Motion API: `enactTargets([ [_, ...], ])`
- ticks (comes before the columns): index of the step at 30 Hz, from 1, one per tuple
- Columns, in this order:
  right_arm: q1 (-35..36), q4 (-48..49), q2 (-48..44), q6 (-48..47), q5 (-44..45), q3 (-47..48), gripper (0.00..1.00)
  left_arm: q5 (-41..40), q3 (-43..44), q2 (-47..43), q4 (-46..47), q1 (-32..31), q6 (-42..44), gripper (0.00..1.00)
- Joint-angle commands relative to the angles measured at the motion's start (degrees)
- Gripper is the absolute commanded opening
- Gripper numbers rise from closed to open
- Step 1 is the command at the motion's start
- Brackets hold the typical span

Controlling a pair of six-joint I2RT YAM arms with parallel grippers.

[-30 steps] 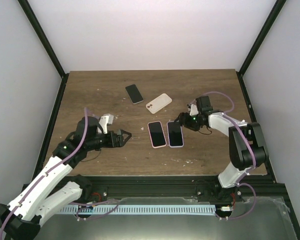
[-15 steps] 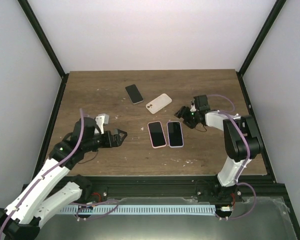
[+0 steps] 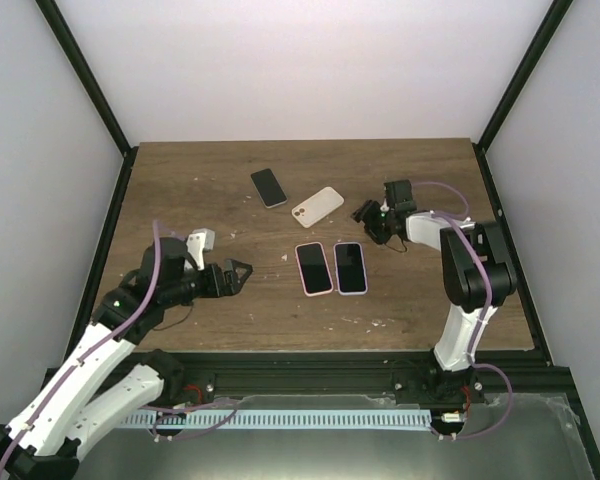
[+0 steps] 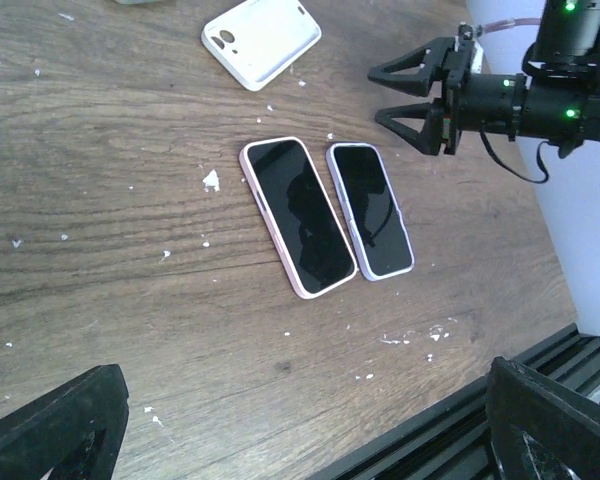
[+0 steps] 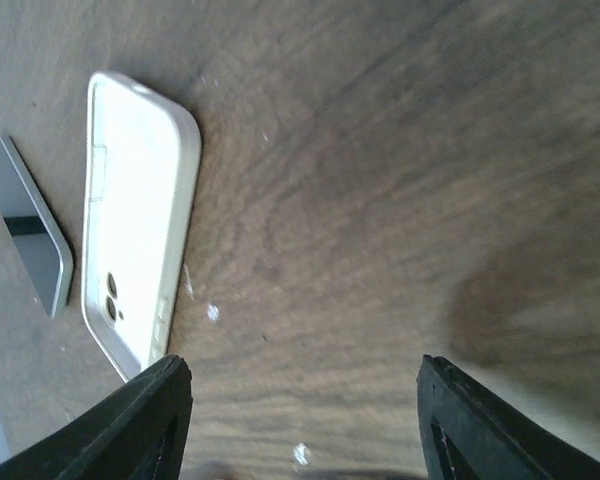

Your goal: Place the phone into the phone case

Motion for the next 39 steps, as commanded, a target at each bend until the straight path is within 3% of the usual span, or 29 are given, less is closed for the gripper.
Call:
enactTargets([
  [1, 0.59, 0.56, 2.42, 2.39, 1.29, 4.58, 0.6, 0.89, -0.68, -1.96, 1.32, 0.23, -0.25, 0.99],
  [6, 1.91, 0.5, 4.54, 5.55, 2.07, 7.16, 0.5, 1.18, -0.63, -2.87, 0.69, 0.22, -0.48, 0.98],
  [14, 5.1, 0.41, 11.0, 8.67, 1.93, 15.14, 0.44, 1.55, -0.91, -4.55, 0.28, 0.26, -1.42, 0.98],
  [21, 6.78, -1.68, 16.19, 10.22, 2.2, 21.59, 0.43, 1.49, -0.31, -5.03, -1.11, 0.27, -1.1, 0.98],
  [32, 8.3, -7.18, 19.92, 10.31, 5.39, 24.38, 0.41, 1.22, -0.5, -6.18, -1.48, 0.26, -1.33, 0.98],
  [39, 8.89, -10.18, 19.86, 7.52, 6.87, 27.07, 0.18, 0.62, -0.1, -7.07, -2.29, 0.25, -1.33, 0.98],
])
